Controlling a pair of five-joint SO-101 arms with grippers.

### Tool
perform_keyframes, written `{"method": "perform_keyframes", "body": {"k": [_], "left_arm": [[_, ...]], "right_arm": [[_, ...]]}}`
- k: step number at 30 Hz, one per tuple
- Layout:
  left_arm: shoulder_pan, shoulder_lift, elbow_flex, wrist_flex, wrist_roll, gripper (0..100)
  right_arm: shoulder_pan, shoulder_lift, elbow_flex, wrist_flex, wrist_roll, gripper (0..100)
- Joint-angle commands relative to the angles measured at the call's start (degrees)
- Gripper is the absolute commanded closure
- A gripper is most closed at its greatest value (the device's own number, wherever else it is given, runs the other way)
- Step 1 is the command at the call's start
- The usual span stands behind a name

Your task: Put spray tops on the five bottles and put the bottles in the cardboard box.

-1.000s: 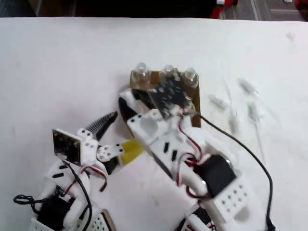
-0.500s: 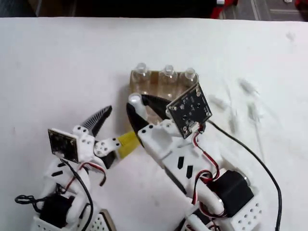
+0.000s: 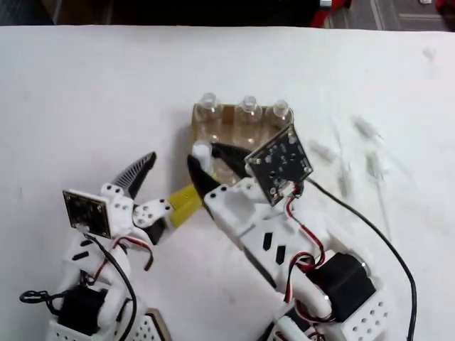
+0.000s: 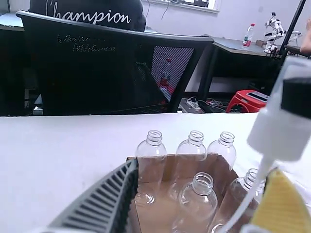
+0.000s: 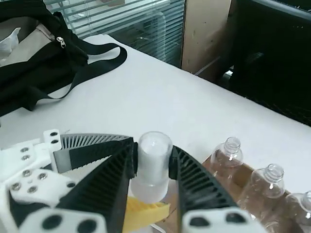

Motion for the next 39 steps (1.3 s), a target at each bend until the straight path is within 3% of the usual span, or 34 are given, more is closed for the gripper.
{"method": "perform_keyframes", "body": {"k": [1,6,11,18,29,35,39], "left_arm": [[-1.10,-0.40,-0.53,-1.23,0.26,63],[-4.00,-0.40,-0.62,0.53,0.26,63],[-11.91,-0.40,-0.35,-0.18,0.79,63],[-17.98,-0.40,7.74,-13.71,5.63,69],[-17.63,-0.40,9.85,-16.35,5.63,70],[-17.63,-0.40,9.85,-16.26,5.63,70],[-17.54,-0.40,9.85,-16.26,5.63,70]], "right_arm": [[5.49,0.66,-3.43,-11.03,0.79,98.2],[12.00,8.66,-3.34,-28.70,0.70,98.2],[15.25,19.82,-3.69,-39.69,0.26,98.2],[15.52,31.25,-3.78,-52.18,0.26,98.2],[15.43,31.34,-3.60,-52.35,0.26,98.2],[15.60,27.91,-6.15,-41.71,0.26,98.2],[15.52,30.29,-8.09,-39.87,0.18,98.2]]}}
